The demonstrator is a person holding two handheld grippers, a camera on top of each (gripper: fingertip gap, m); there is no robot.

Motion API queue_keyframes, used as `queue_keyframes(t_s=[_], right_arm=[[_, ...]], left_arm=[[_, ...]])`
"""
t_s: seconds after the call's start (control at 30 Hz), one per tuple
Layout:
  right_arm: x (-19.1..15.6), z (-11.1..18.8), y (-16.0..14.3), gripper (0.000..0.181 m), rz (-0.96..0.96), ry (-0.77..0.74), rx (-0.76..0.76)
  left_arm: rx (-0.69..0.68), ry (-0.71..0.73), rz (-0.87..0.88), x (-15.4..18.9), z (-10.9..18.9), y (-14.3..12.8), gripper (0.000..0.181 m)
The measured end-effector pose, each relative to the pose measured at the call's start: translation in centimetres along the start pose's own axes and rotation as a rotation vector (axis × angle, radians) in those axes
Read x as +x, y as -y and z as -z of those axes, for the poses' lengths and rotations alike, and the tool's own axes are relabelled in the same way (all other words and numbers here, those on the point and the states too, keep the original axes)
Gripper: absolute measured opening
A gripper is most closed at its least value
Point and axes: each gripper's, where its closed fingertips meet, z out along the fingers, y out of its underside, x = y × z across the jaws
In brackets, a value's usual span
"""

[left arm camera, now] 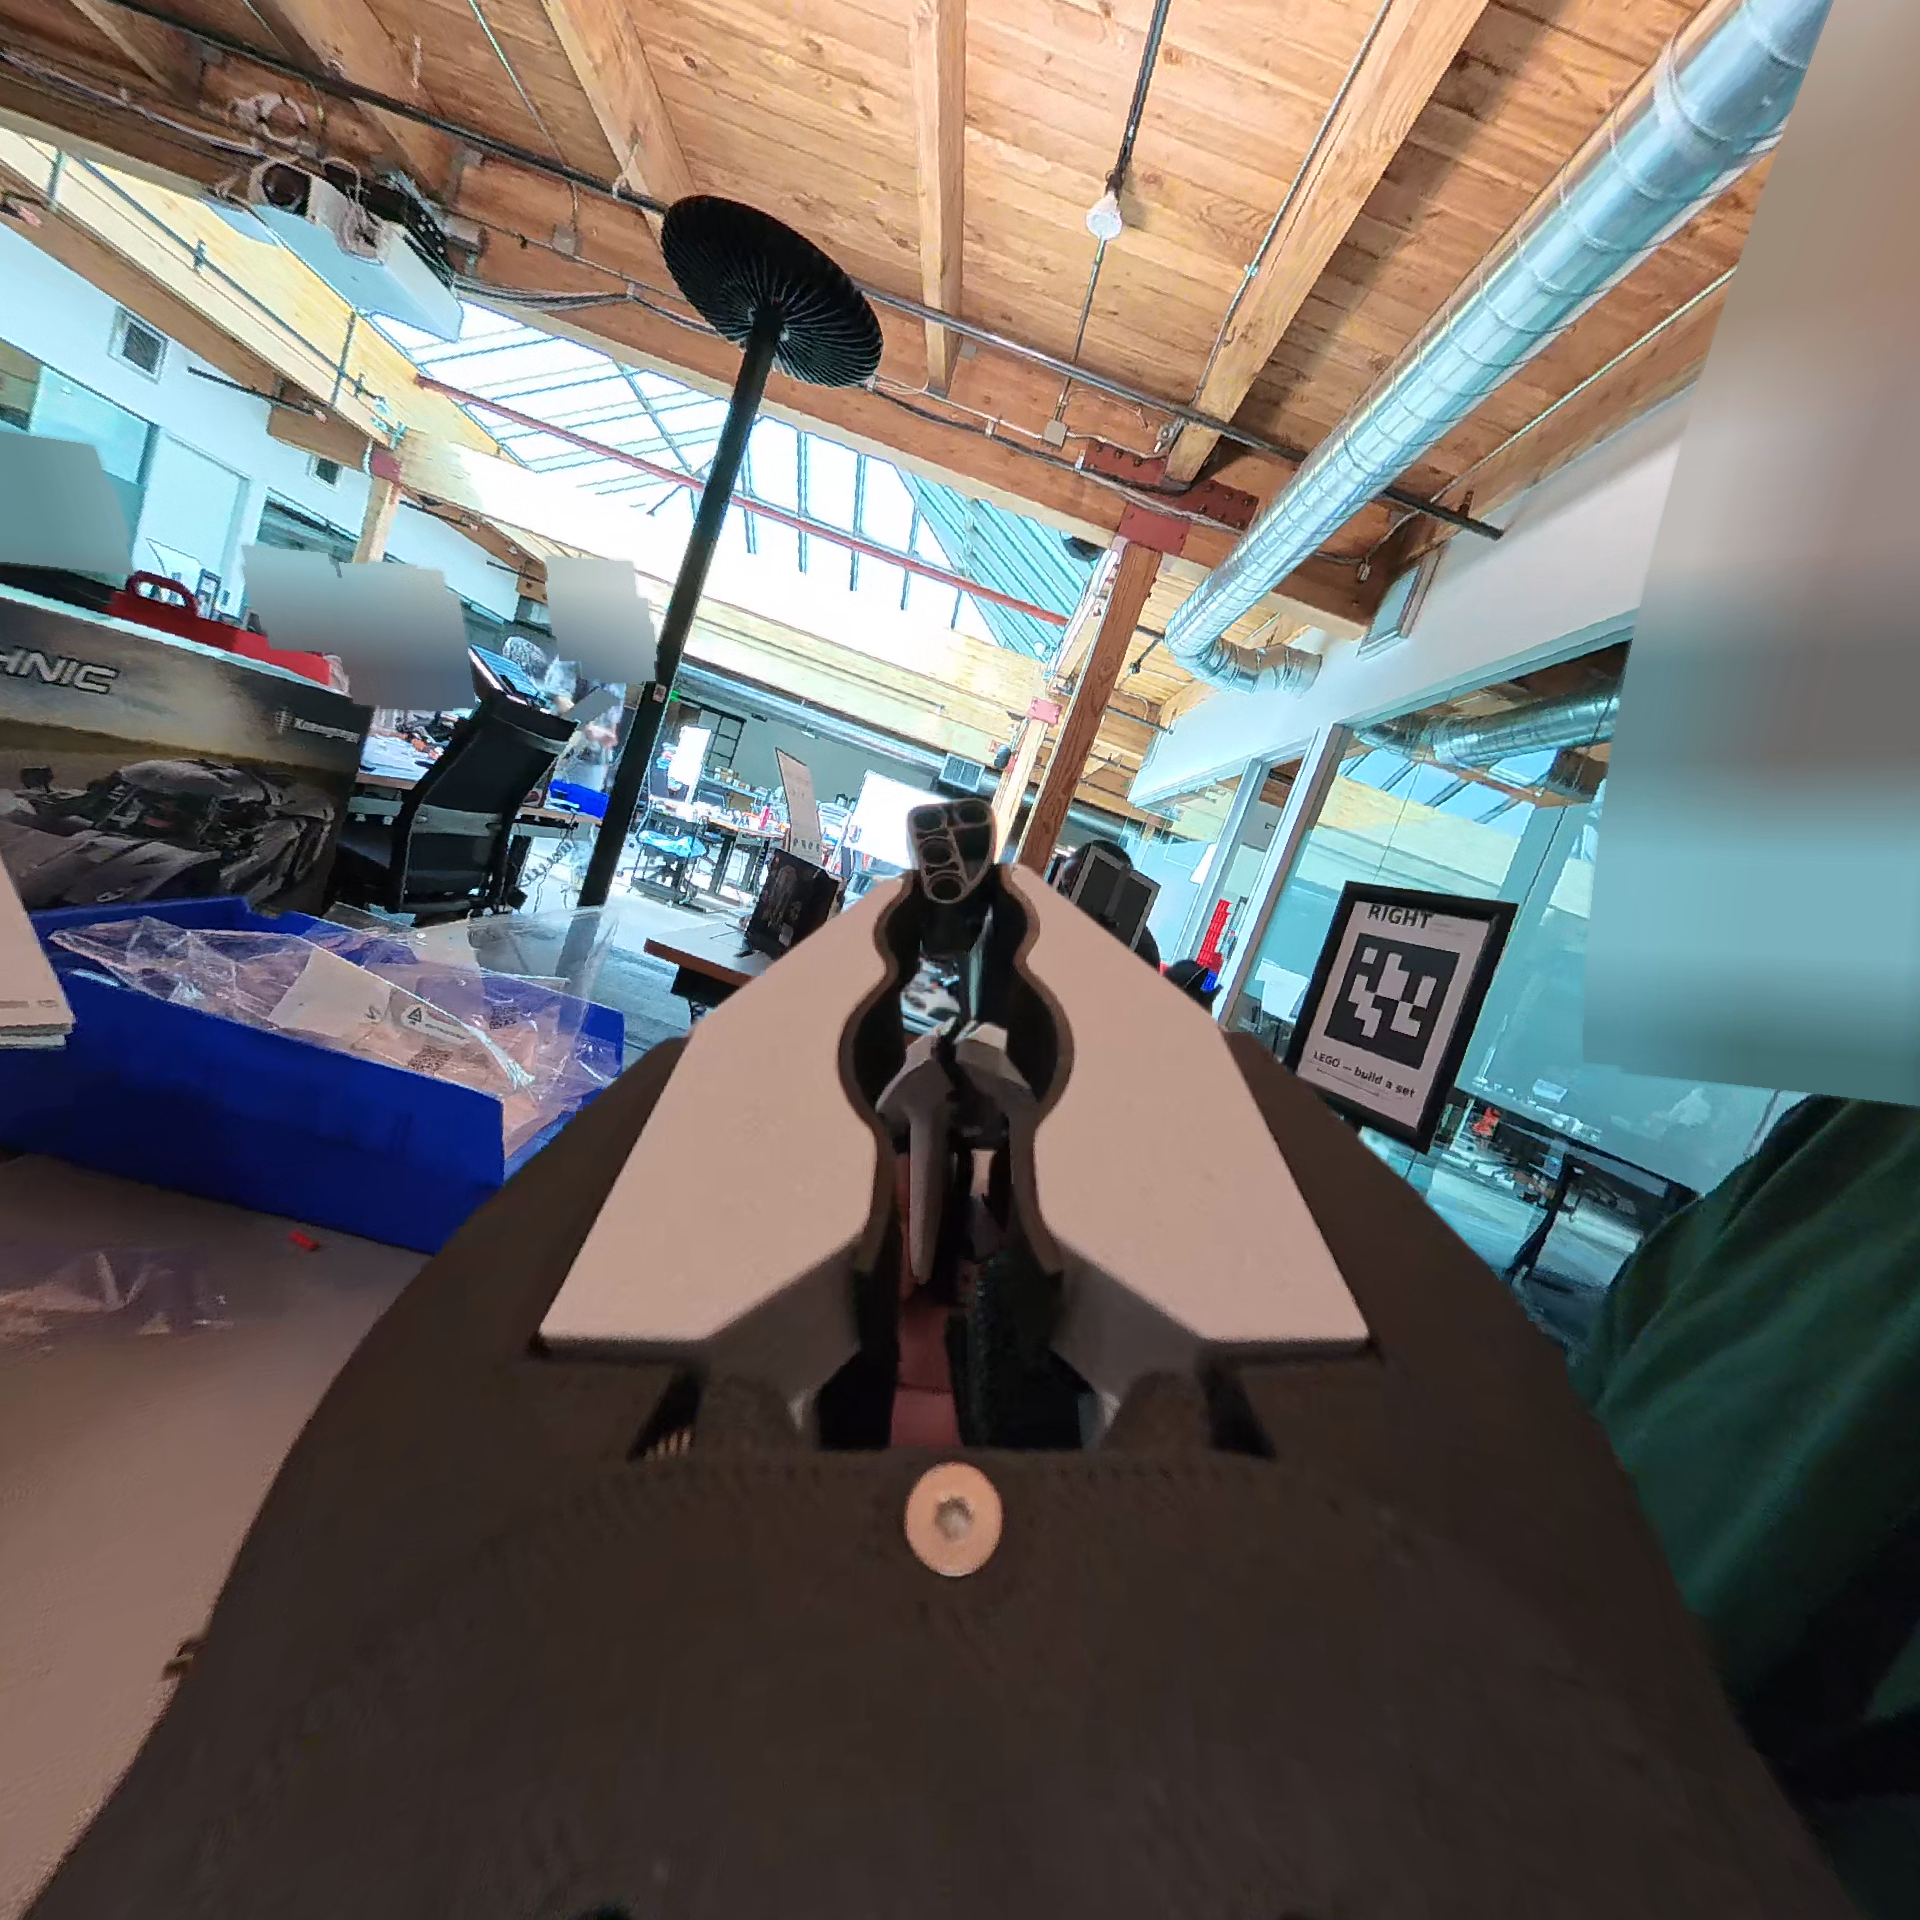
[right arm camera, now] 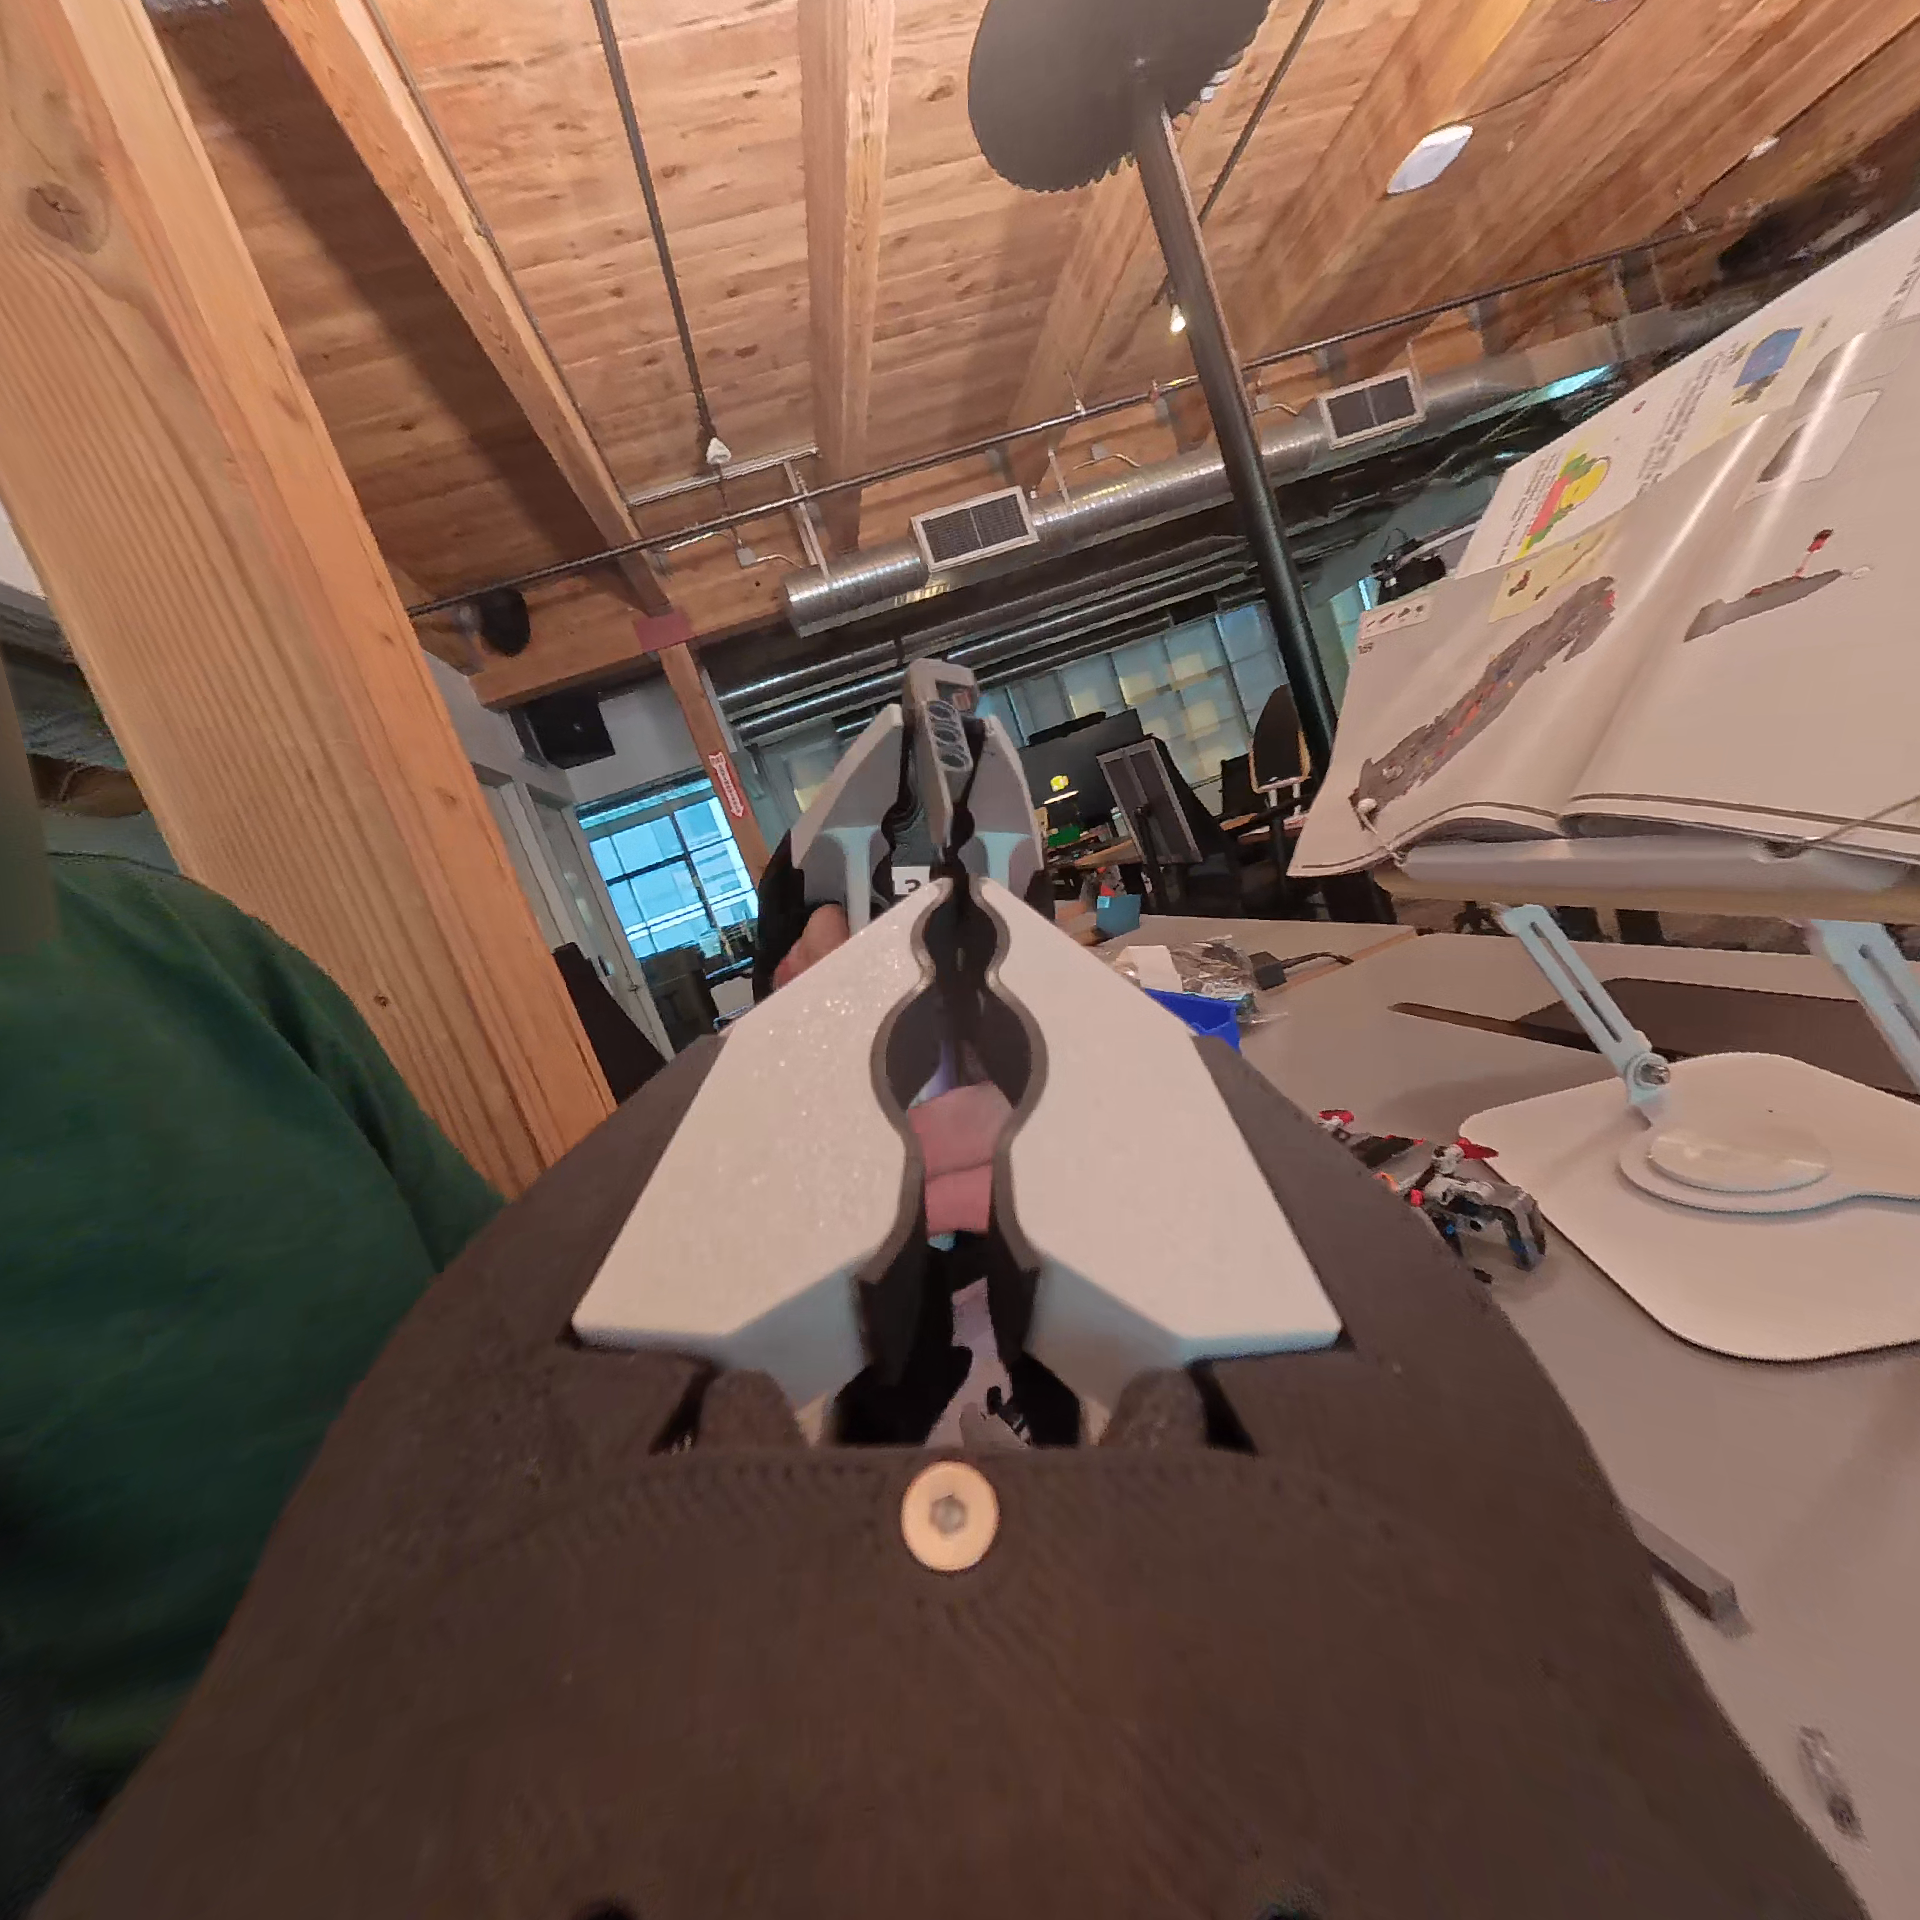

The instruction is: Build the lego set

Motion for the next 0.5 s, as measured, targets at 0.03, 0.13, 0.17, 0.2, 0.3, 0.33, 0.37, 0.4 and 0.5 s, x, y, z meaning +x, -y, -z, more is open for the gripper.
queue_keyframes(t_s=[0.03,0.13,0.17,0.2,0.3,0.33,0.37,0.4,0.5], right_arm=[[0.3,0.3,0.2,0.000,-0.004,-0.009,0.010],[1.3,1.0,0.0,0.002,0.052,-0.090,-0.009],[1.6,1.2,-0.2,0.005,0.088,-0.126,-0.027],[2.1,1.3,-0.3,0.010,0.130,-0.176,-0.042],[3.6,2.1,-0.2,0.030,0.390,-0.392,-0.122],[4.0,2.3,0.1,0.036,0.507,-0.468,-0.154],[4.1,2.4,0.2,0.042,0.631,-0.530,-0.196],[4.1,2.4,0.2,0.045,0.758,-0.579,-0.250],[4.4,1.8,-0.7,0.051,1.087,-0.671,-0.428]], left_arm=[[0.003,0.008,0.007,-0.3,0.1,0.2,0.010],[-0.009,0.049,-0.001,-1.4,0.1,0.2,0.010],[-0.012,0.057,0.002,-1.6,0.1,0.1,0.010],[-0.022,0.076,0.005,-2.0,0.0,-0.1,0.010],[-0.063,0.123,-0.008,-2.7,-0.3,-1.1,0.010],[-0.082,0.149,-0.017,-3.1,-0.4,-1.5,0.010],[-0.098,0.168,-0.021,-3.3,-0.5,-1.8,0.010],[-0.106,0.176,-0.017,-3.5,-0.6,-2.1,0.010],[-0.122,0.195,0.014,-4.0,-0.9,-2.7,0.010]])
